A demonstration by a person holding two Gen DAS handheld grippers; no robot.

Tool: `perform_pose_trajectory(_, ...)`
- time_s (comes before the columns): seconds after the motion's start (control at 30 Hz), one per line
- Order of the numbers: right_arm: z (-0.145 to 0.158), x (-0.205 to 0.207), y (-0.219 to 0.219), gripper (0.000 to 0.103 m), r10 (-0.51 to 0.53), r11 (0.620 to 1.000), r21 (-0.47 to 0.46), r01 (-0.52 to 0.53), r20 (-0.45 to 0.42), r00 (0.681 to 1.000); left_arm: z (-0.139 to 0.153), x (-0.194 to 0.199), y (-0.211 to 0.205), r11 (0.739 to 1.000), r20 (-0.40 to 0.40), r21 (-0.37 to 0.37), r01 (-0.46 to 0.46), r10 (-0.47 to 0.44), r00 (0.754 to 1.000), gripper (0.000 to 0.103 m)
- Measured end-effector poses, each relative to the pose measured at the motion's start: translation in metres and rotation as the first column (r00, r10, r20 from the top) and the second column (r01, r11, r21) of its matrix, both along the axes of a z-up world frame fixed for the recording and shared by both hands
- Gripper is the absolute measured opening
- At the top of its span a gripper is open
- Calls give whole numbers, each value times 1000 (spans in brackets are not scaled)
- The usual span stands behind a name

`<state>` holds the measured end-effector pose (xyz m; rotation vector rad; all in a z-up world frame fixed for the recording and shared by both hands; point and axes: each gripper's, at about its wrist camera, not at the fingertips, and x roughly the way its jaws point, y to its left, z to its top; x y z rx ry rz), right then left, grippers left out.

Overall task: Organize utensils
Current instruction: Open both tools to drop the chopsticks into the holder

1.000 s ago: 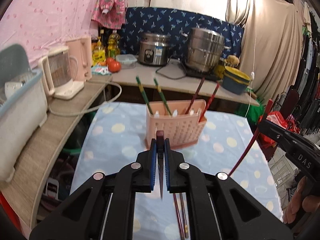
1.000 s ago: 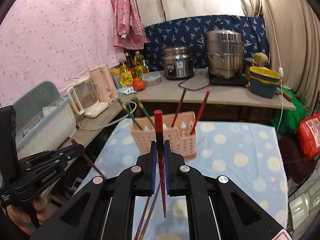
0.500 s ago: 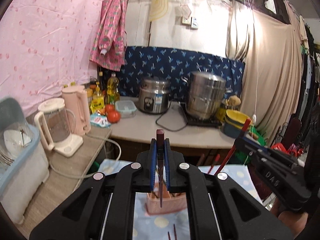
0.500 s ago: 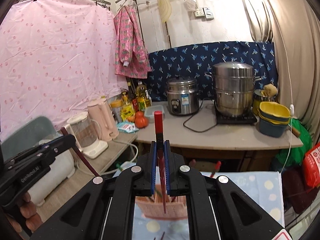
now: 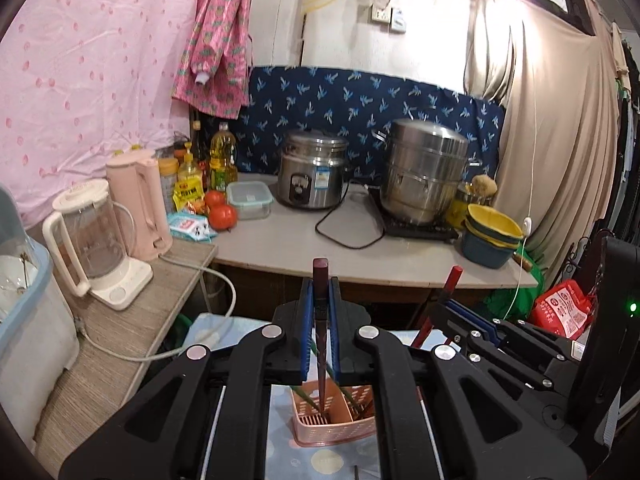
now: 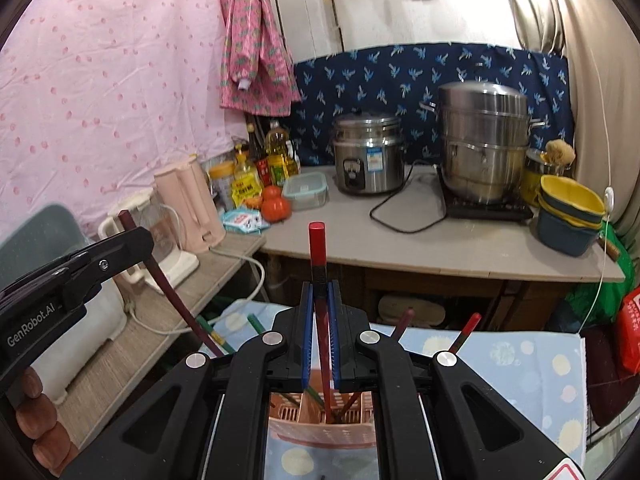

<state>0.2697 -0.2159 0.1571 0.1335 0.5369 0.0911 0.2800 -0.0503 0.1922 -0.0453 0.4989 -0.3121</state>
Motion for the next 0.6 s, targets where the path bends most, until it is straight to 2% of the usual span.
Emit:
perform_pose_trajectory(0.1, -15, 1, 4, 7, 8, 1000, -6, -8, -30, 1000, -14, 4, -1, 1000, -28, 8, -2, 2, 1000, 7)
perform_pose_trajectory(0.3, -23, 1, 6, 7, 17, 1000, -10, -17, -55, 998, -27, 9, 0, 1000, -62, 11, -14, 14, 998, 7)
perform_pose_trajectory(0.37, -23, -1, 7, 18, 11, 1000, -11, -11, -48, 999, -28, 8, 1, 1000, -63, 13, -26, 27, 998, 9)
perform_pose_trajectory(0.4, -22, -3, 7, 29, 5, 1000, -14, -6, -43, 999, -28, 9, 2, 999, -64, 18, -29, 30, 997, 14)
perform_pose_trajectory(0.43, -21, -6, 7, 34, 2, 1000, -13, -2, -33, 999, -29, 8, 2, 999, -64, 21, -33, 34, 997, 21)
perform_pose_trajectory(0.5, -19, -12, 6, 34, -1, 1000, -16, 1, -26, 1000, -30, 5, 5, 999, -62, 22, -43, 45, 997, 27)
perform_pose_trajectory(0.6, -17, -19, 5, 34, -1, 1000, -15, 1, -24, 1000, -32, 1, 10, 998, -68, 21, -51, 52, 996, 29)
